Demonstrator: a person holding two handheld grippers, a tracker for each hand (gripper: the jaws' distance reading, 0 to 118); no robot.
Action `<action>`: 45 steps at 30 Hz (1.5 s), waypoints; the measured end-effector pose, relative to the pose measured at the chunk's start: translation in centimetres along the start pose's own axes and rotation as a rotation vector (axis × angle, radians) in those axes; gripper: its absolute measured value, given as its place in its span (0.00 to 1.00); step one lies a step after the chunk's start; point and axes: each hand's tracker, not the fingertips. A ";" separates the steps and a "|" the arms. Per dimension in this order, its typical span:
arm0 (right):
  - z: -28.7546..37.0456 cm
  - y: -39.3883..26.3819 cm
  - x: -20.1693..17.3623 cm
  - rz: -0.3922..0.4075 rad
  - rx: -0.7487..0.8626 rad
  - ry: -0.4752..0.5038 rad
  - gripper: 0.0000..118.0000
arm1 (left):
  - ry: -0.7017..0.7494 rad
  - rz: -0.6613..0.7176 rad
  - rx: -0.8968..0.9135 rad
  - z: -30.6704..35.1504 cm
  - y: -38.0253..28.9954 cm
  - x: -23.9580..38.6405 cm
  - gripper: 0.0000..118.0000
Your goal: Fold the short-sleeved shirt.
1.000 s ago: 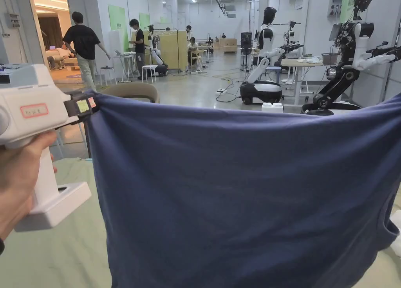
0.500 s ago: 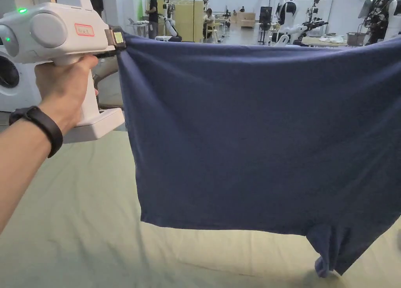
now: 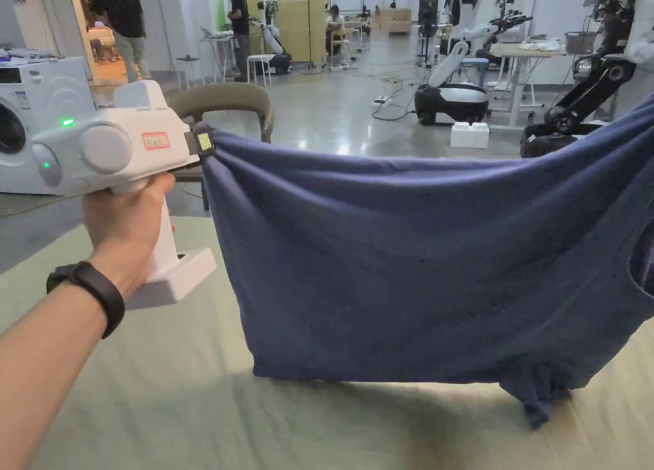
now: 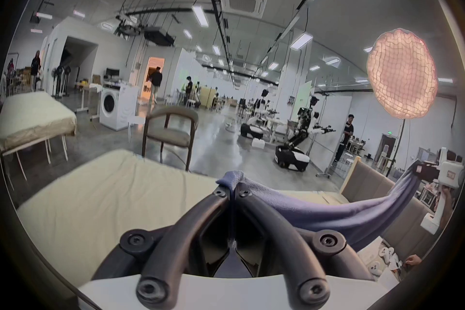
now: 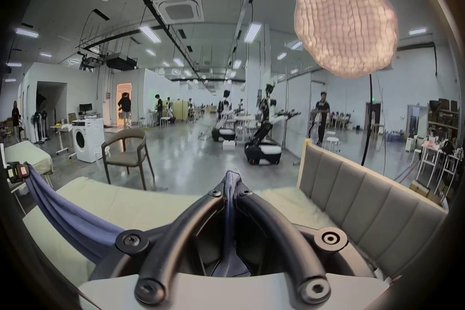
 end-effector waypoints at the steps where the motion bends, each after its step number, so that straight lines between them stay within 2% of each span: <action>1: 0.0 -1.3 0.0 -0.003 -0.021 0.017 0.01 | -0.002 0.009 -0.009 0.1 -1.3 -0.4 0.00; 5: 1.7 -5.6 1.0 -0.004 -0.055 0.040 0.01 | -0.016 0.038 -0.040 3.1 -5.7 -1.0 0.00; 7: 4.0 -8.1 1.9 -0.046 -0.054 0.071 0.01 | -0.033 0.048 -0.052 6.0 -8.0 -1.3 0.00; 11: 10.2 -13.4 3.1 -0.043 -0.085 0.112 0.01 | -0.061 0.070 -0.056 12.4 -12.7 -2.4 0.00; 12: 11.8 -15.0 3.6 -0.062 -0.096 0.123 0.01 | -0.078 0.069 -0.072 14.3 -14.0 -2.7 0.00; 13: 14.0 -16.6 4.0 -0.134 -0.108 0.146 0.01 | -0.078 0.075 -0.055 16.4 -15.6 -3.0 0.00; 14: 15.6 -18.3 4.5 -0.173 -0.121 0.151 0.01 | -0.081 0.075 -0.051 18.3 -17.1 -3.2 0.00; 15: 17.2 -19.9 5.0 -0.191 -0.139 0.163 0.01 | -0.093 0.079 -0.058 20.2 -18.4 -3.6 0.00; 20: 25.7 -27.5 6.0 -0.148 -0.150 0.127 0.01 | -0.044 0.107 -0.141 27.7 -24.9 -5.8 0.00; 22: 28.3 -30.5 6.3 -0.173 -0.238 0.148 0.01 | -0.021 0.090 -0.166 30.2 -27.6 -6.3 0.00; 29: 32.3 -40.3 7.9 -0.192 -0.436 0.104 0.01 | -0.005 0.116 -0.323 32.9 -35.0 -8.9 0.00; 31: 32.7 -42.4 8.2 -0.192 -0.512 0.112 0.06 | 0.011 0.148 -0.364 32.8 -36.3 -9.5 0.00; 32: 32.9 -43.2 8.2 -0.186 -0.513 0.103 0.18 | 0.014 0.155 -0.378 32.8 -36.7 -9.9 0.01; 33: 32.9 -44.1 8.7 -0.195 -0.542 0.091 0.46 | 0.002 0.171 -0.405 32.6 -37.0 -10.3 0.13; 34: 33.0 -44.7 9.0 -0.206 -0.568 0.068 0.60 | 0.009 0.178 -0.409 32.5 -37.2 -10.6 0.28; 36: 33.2 -45.4 9.7 -0.247 -0.577 0.047 0.62 | 0.047 0.187 -0.437 32.5 -37.4 -10.8 0.71; 38: 33.7 -45.2 10.5 -0.283 -0.572 0.011 0.61 | 0.087 0.185 -0.440 32.7 -37.2 -11.3 0.76; 41: 35.2 -43.5 11.4 -0.286 -0.509 -0.041 0.61 | 0.141 0.148 -0.364 34.3 -35.1 -10.8 0.76; 45: 37.8 -39.2 11.1 -0.288 -0.375 -0.004 0.61 | 0.148 0.002 -0.208 37.2 -31.2 -7.6 0.76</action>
